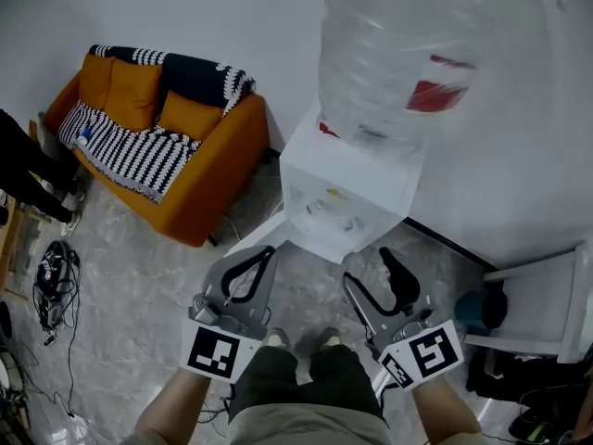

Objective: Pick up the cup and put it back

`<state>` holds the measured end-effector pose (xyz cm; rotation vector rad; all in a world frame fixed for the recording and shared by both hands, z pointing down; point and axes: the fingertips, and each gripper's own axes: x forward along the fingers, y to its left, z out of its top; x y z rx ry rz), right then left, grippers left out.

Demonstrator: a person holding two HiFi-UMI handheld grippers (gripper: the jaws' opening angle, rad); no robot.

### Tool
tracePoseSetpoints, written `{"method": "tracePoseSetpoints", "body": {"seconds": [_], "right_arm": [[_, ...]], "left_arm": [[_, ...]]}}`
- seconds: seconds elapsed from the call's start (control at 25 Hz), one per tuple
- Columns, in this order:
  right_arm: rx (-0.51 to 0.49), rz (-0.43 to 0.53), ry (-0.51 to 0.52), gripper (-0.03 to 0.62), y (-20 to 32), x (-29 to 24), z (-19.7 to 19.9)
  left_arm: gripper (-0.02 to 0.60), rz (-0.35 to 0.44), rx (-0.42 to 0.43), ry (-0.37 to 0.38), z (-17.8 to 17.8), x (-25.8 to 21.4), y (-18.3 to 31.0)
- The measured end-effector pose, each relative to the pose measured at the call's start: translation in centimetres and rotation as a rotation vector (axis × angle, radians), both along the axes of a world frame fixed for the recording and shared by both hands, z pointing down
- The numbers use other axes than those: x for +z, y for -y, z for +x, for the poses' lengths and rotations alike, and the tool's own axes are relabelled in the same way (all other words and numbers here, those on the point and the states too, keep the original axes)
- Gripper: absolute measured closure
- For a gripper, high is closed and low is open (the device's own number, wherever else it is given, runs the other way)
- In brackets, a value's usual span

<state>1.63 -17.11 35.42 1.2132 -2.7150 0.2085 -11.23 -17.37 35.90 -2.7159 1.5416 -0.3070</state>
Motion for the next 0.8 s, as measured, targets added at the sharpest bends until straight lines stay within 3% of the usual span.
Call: {"method": "tracePoseSetpoints", "body": {"seconds": [0.24, 0.6, 0.8], "right_arm": [[-0.027, 0.003, -0.001, 0.330, 0.7, 8.2, -0.9], [-0.027, 0.049, -0.018, 0.330, 2.2, 22.1, -0.8], [-0.014, 0.099, -0.023, 0.331, 3.3, 29.5, -0.2]], "left_arm": [[0.578, -0.018, -0.010, 0.020, -1.1, 8.5, 0.3], [0.580, 0.026, 0.019, 0.021, -0.7, 21.8, 1.7], [0.579, 0.024, 0.033, -0.018, 0.1, 29.7, 2.6]]}}
